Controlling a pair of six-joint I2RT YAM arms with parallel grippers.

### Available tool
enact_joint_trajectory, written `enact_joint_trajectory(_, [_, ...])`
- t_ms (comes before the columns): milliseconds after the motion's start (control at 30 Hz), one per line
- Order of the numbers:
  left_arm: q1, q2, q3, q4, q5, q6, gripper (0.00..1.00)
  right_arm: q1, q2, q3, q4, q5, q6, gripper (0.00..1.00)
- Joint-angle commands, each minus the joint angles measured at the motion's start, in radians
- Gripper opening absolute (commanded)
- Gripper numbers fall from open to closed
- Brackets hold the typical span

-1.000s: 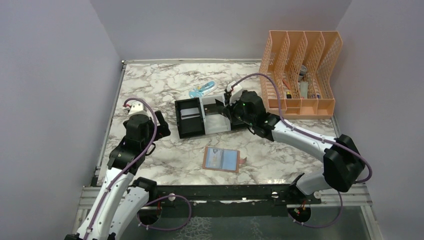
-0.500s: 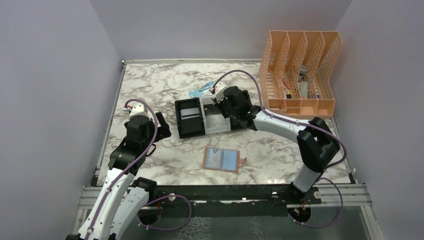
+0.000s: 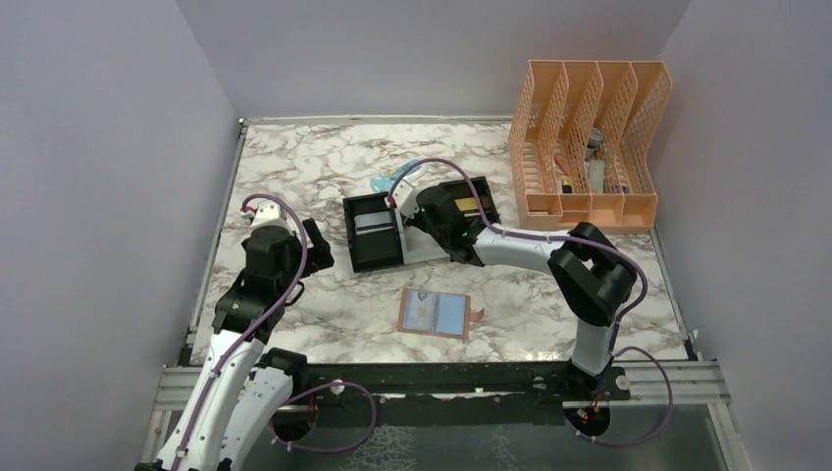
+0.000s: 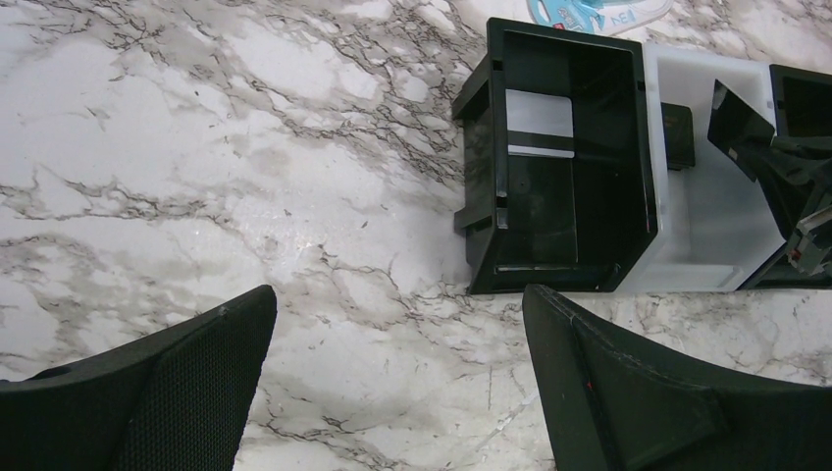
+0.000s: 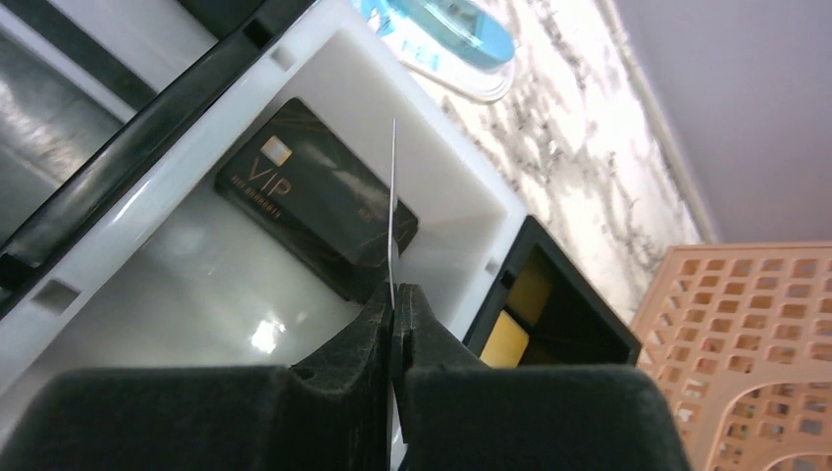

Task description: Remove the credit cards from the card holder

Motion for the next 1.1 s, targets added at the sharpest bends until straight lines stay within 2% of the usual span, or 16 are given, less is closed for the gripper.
enact_joint_trajectory(0, [0.014,0.0,-0.009,0.034,0.043,0.016,0.99,0.0,0.038,-0.002,0.13,0.095,-0.121,0.01])
enact_joint_trajectory(467, [0.022,0.012,-0.012,0.04,0.062,0.018,0.99,0.0,0.11,0.008,0.179,0.027,-0.224,0.03])
enact_joint_trajectory(667, [0.023,0.014,-0.012,0.041,0.069,0.019,0.99,0.0,0.144,0.03,0.14,-0.021,-0.266,0.04])
enact_joint_trajectory(933, [0.026,0.018,-0.013,0.043,0.075,0.021,0.99,0.0,0.153,0.018,0.158,-0.01,-0.321,0.07])
enact_joint_trajectory(1000, [0.026,0.019,-0.013,0.044,0.077,0.022,0.99,0.0,0.15,0.012,0.15,-0.032,-0.321,0.1])
enact_joint_trajectory(1033, [0.027,0.019,-0.013,0.044,0.077,0.021,0.99,0.0,0.148,0.007,0.146,-0.041,-0.32,0.15])
enact_joint_trajectory(1067, [0.026,0.019,-0.015,0.044,0.078,0.021,0.99,0.0,0.149,0.008,0.14,-0.047,-0.32,0.25])
